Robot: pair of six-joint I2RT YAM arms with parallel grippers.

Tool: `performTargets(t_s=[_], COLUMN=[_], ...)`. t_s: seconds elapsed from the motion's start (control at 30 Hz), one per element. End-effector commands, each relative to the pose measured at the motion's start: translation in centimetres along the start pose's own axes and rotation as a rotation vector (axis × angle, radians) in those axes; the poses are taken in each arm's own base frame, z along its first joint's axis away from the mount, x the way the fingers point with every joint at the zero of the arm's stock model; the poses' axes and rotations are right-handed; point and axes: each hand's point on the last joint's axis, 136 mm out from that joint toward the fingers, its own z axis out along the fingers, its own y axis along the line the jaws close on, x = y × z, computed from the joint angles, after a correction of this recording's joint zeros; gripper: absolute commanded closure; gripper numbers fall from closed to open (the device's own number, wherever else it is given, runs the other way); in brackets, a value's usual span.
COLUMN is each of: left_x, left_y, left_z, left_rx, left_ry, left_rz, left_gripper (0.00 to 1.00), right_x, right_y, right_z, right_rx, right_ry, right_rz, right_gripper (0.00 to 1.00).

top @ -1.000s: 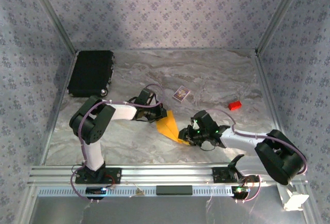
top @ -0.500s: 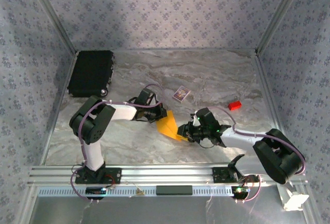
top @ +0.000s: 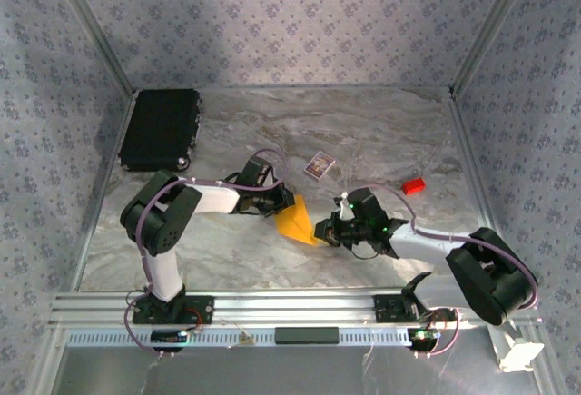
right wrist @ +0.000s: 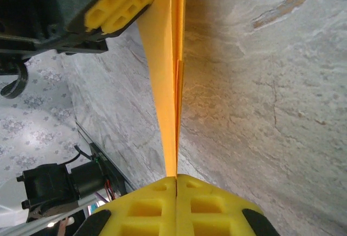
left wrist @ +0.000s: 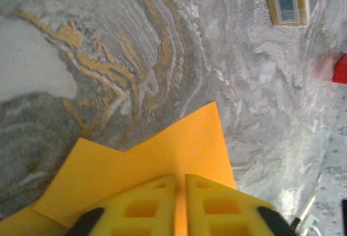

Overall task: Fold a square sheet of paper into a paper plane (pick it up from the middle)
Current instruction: Turn over the paper at the center of the table.

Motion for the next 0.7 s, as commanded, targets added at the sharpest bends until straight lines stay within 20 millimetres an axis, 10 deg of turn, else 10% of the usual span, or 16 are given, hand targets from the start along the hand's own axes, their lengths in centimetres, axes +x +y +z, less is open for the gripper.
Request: performTargets(t_s=[0.0,0.2,0.47,0.67], left_x=[-0.4,-0.6,-2.0,-2.3], left_y=[-1.7,-2.7,-2.5,-3.2], left_z=[-2.1,-5.1,-8.6,-11.0], left_rx=[0.01,-0.056,-0.135,-0.16], left_ry=[-0.046,-0.12,-0.293,-0.352], left_rz=[0.03,0.089,0.127,0.23], left_gripper=[0.76,0.54,0.49,0.44], right_x=[-0.2,-0.4,-1.8,-2.5], right_y=[0.6,-0.9,0.3,0.2], right_z=[-1.0,-4.3,-14.1,-16.8], right_rx=[0.018,0.227,0.603,0.86], right_ry=[-0.005,-0.09,-0.303,-0.351], right_rz=[-0.059,-0.202,-0.401,-0.526], right_gripper=[0.97,0.98,0.99,1.0])
